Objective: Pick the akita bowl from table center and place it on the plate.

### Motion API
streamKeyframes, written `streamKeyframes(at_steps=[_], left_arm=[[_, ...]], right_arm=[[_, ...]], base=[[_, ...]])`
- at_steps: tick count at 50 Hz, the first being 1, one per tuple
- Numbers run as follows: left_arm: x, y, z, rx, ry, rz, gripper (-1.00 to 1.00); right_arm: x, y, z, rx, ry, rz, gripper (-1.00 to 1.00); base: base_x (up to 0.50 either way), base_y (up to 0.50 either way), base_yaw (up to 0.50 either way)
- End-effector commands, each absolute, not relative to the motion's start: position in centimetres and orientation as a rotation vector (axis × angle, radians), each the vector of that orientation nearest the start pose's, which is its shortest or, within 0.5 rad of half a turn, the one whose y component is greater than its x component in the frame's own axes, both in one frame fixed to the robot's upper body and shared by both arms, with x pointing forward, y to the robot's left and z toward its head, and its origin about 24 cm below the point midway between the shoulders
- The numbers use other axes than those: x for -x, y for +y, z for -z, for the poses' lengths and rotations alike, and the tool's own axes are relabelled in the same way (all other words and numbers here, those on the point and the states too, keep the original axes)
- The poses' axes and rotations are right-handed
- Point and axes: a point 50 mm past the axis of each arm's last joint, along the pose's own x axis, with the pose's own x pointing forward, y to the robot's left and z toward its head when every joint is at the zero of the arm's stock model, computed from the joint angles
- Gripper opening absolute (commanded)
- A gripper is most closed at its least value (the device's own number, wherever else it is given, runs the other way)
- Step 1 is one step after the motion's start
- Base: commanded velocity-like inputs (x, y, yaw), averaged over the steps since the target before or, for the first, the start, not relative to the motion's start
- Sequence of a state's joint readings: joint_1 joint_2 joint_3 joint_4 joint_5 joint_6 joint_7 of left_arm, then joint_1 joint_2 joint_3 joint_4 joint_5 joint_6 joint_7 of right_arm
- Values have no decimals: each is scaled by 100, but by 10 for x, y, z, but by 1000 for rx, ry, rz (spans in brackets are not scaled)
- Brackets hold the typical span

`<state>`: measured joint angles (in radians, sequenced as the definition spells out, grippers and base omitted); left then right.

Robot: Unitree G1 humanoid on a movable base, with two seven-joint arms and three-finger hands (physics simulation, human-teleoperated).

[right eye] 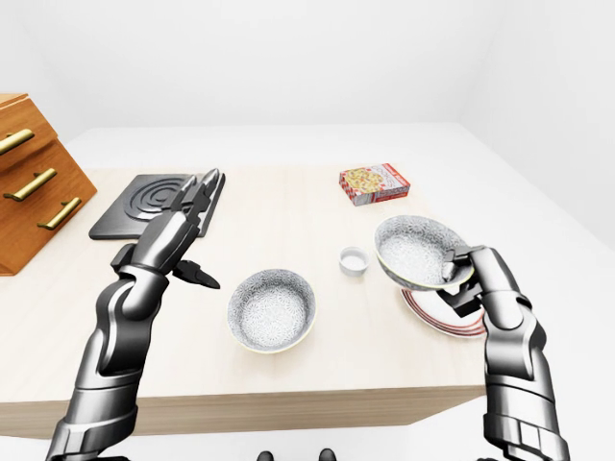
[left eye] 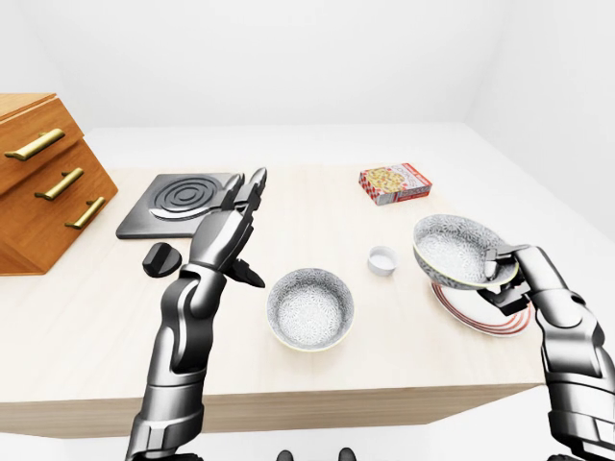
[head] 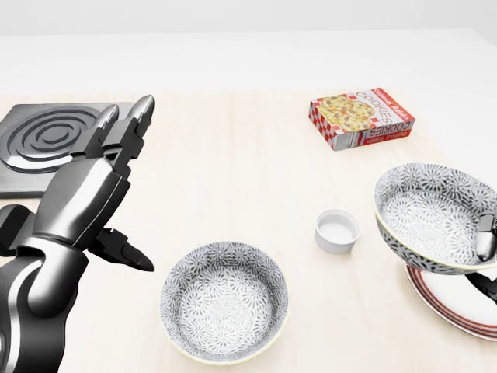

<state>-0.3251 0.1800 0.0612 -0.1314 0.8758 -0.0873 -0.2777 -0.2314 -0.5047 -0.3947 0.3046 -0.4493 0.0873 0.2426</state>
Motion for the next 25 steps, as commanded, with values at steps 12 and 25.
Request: streamKeyframes(at_steps=[12,25], left_arm=[[-298,154,-151,-1101,-352,104,100],[-299,153,-150,-1100,-348,105,100]], right_arm=[[-264,-375,-70,760,343,432,-100],[-275,-380,-63,788,356,467,-100]], base=[[0,0,0],[0,0,0]])
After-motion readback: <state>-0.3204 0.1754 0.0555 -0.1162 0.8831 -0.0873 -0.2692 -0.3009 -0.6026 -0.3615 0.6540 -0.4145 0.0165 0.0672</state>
